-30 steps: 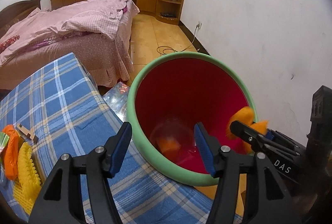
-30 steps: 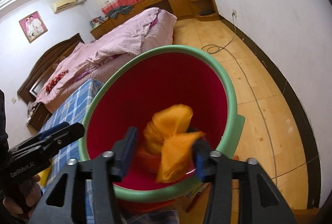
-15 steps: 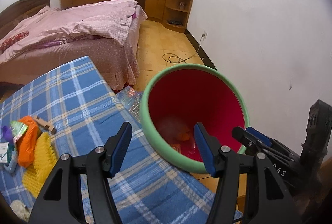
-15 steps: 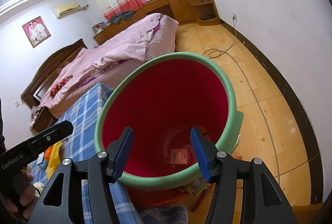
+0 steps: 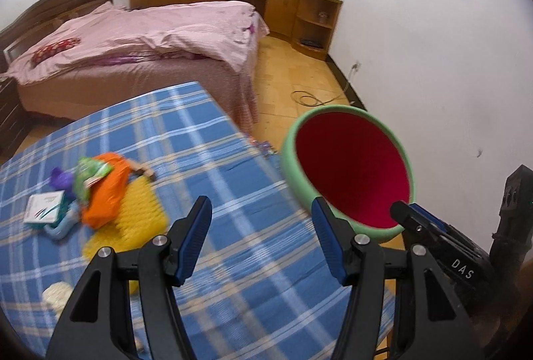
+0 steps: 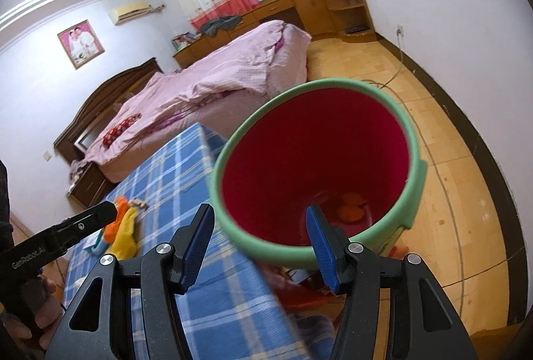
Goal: Collect trash
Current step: 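Grasp the crumpled tissue with the left tool while the right tool grasps a yellow foam net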
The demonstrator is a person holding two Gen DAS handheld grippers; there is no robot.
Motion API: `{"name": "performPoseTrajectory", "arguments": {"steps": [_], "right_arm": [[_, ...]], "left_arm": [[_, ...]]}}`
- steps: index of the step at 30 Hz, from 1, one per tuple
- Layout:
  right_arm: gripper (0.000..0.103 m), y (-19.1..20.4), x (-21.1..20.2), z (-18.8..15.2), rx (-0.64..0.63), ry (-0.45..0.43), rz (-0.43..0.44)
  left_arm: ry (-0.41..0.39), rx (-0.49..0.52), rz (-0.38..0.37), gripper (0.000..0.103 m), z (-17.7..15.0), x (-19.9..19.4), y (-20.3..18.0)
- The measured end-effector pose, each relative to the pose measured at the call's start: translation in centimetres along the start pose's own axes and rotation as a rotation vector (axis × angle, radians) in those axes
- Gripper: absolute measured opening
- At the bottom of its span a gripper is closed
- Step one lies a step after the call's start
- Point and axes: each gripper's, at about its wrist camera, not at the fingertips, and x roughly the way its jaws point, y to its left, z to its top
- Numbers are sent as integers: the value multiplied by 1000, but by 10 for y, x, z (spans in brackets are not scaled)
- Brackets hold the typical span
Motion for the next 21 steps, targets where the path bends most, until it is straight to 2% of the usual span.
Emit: {"name": "performPoseTrajectory", "arguments": {"steps": [10, 21], "right_arm": [[59, 36, 3, -20, -76, 44, 60], [59, 62, 12, -39, -121, 104, 77]], "left_arm": [[11, -115, 102, 62, -29, -27, 64], [50, -231, 245, 62, -66, -41, 132]]}}
